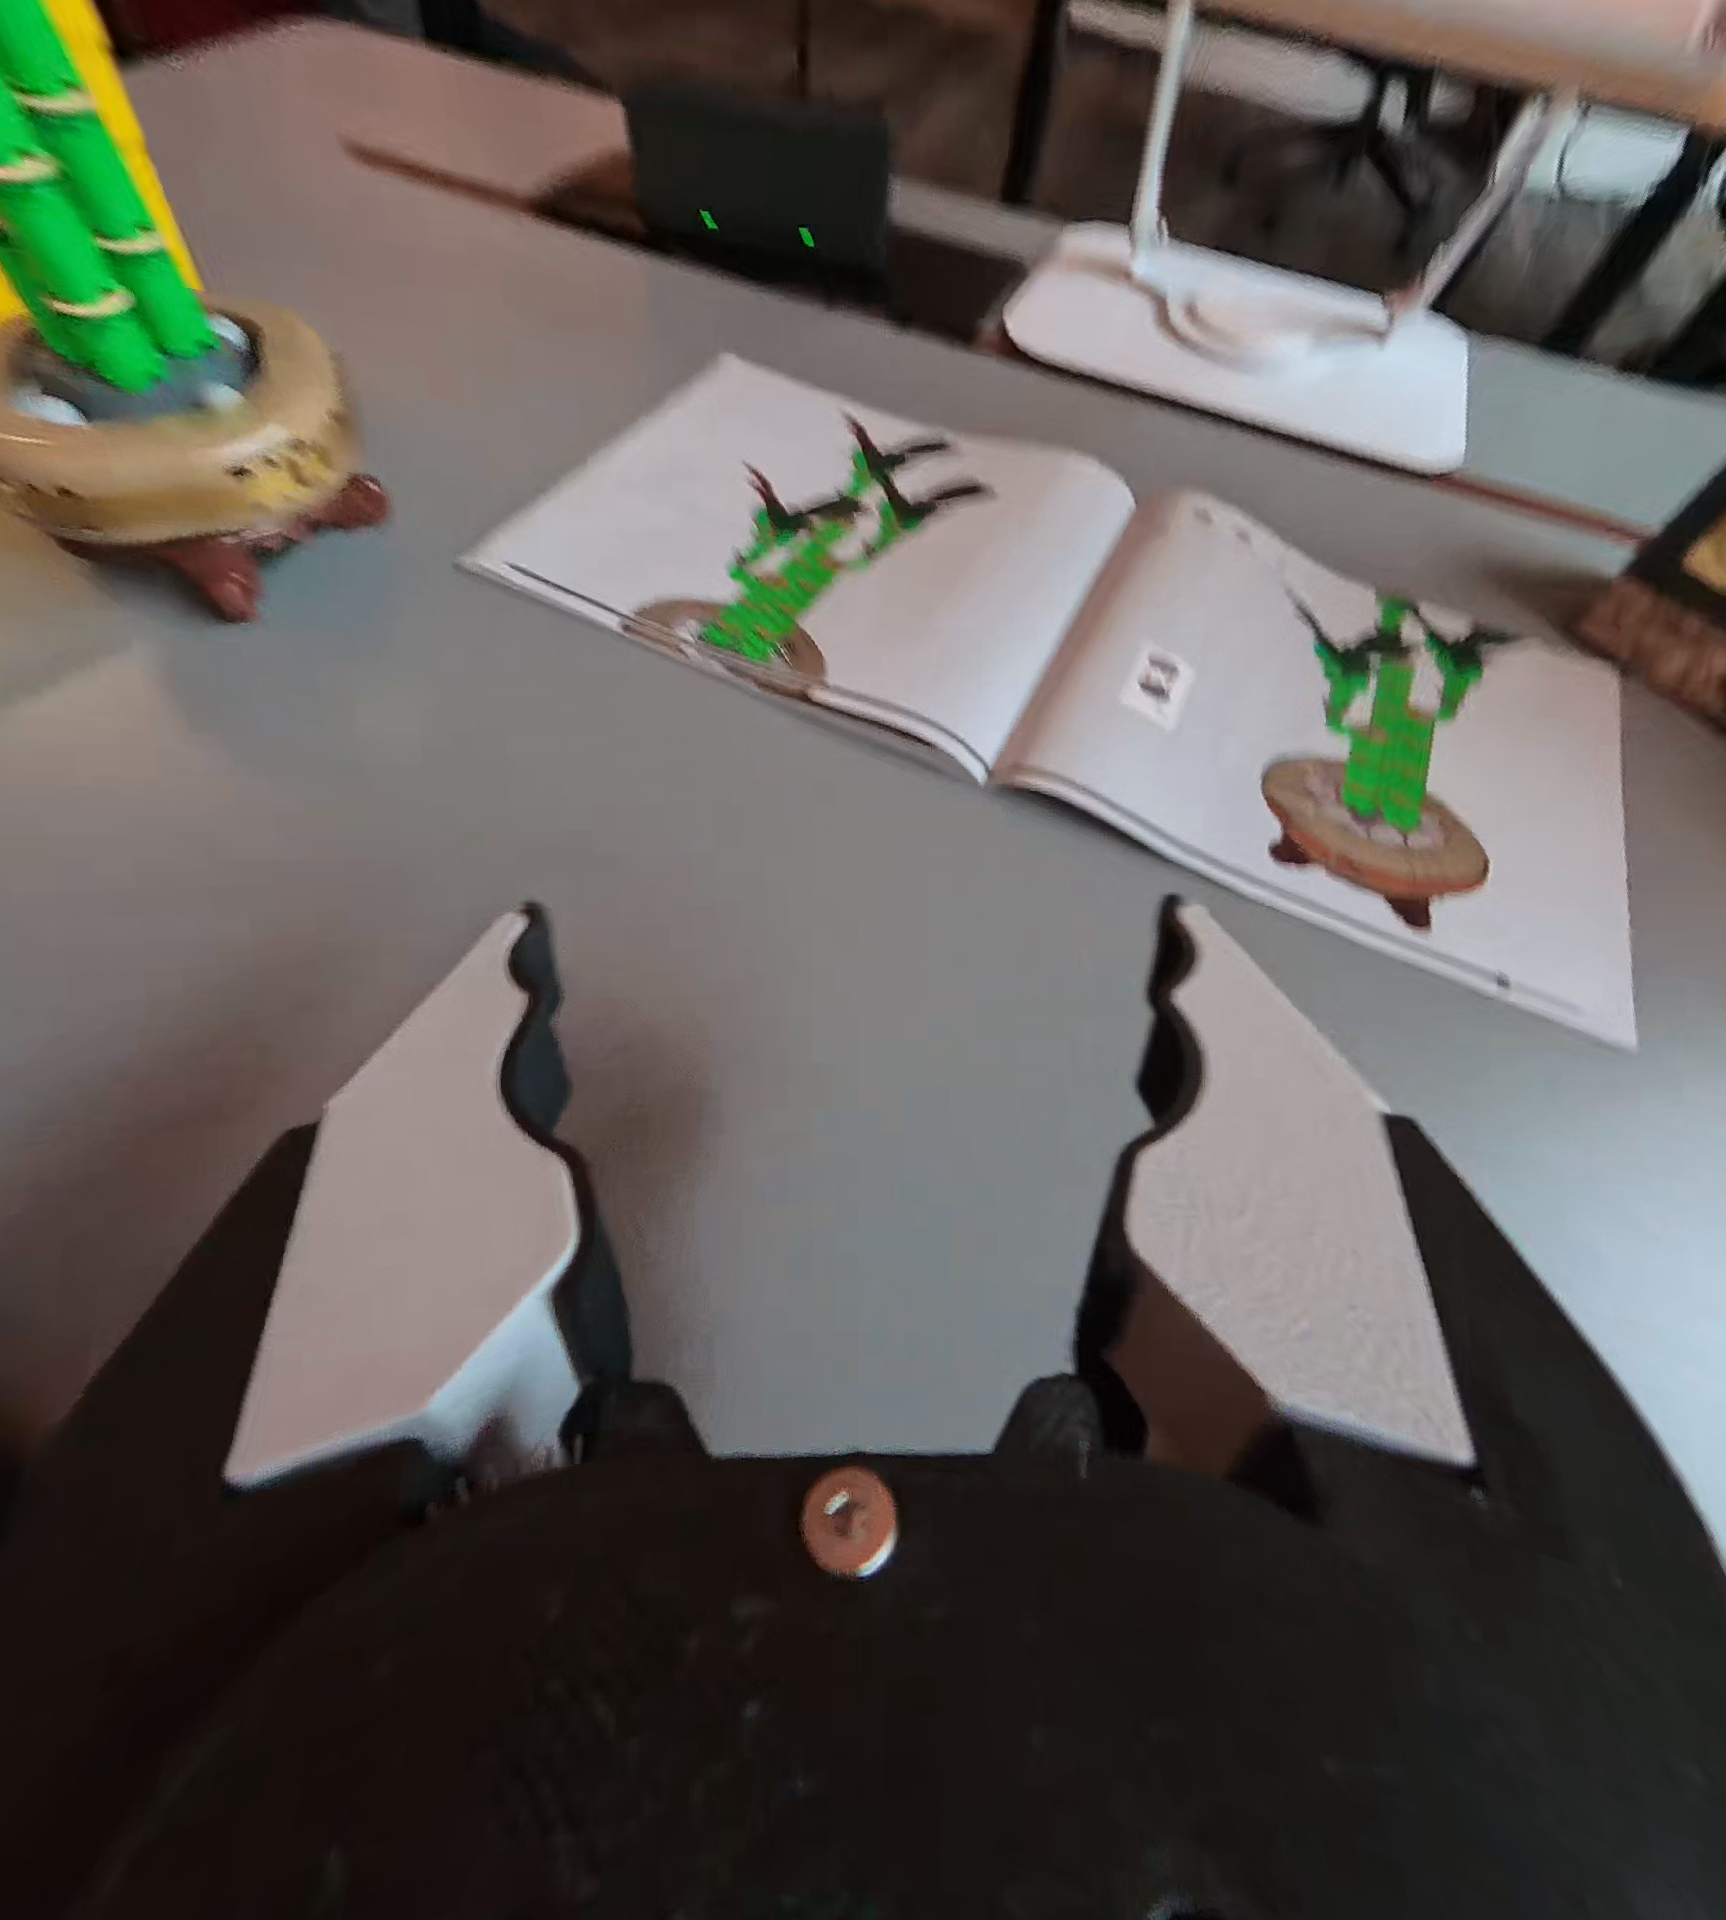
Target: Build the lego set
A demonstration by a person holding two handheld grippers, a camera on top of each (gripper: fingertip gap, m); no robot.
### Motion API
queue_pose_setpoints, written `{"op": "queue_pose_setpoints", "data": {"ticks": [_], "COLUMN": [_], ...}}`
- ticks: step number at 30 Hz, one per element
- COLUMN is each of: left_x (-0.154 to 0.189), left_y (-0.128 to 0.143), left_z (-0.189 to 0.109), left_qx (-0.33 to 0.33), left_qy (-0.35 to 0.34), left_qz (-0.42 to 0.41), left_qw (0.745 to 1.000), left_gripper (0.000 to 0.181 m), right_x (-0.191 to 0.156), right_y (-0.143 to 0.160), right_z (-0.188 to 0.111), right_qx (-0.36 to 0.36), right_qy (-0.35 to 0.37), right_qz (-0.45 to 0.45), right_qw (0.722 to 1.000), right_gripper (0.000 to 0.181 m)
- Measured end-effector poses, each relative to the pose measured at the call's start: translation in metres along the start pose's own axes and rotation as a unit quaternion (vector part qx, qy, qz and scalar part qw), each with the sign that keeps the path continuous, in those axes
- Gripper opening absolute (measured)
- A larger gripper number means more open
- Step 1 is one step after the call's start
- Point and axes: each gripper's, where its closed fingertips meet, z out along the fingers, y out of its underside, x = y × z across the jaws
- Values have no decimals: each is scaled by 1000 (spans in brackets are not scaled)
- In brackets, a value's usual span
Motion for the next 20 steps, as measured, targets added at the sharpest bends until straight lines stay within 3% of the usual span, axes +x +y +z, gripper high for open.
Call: {"op": "queue_pose_setpoints", "data": {"ticks": [3, 6, 10, 16, 20], "left_x": [29, 24, 8, 6, -7], "left_y": [-17, -26, -10, 15, 10], "left_z": [28, 55, 79, 97, 100], "left_qx": [-34, -51, -99, -143, -129], "left_qy": [69, 18, -64, -56, -87], "left_qz": [-28, -9, -4, -90, -102], "left_qw": [997, 998, 993, 984, 982], "left_gripper": [136, 140, 146, 156, 157], "right_x": [17, 33, 51, 58, 65], "right_y": [20, 37, 46, 45, 56], "right_z": [-2, -6, -10, 7, 23], "right_qx": [-55, -105, -134, -143, -160], "right_qy": [4, 24, 60, 70, 70], "right_qz": [57, 71, 54, 60, 76], "right_qw": [997, 992, 988, 985, 982], "right_gripper": [137, 150, 150, 152, 152]}}
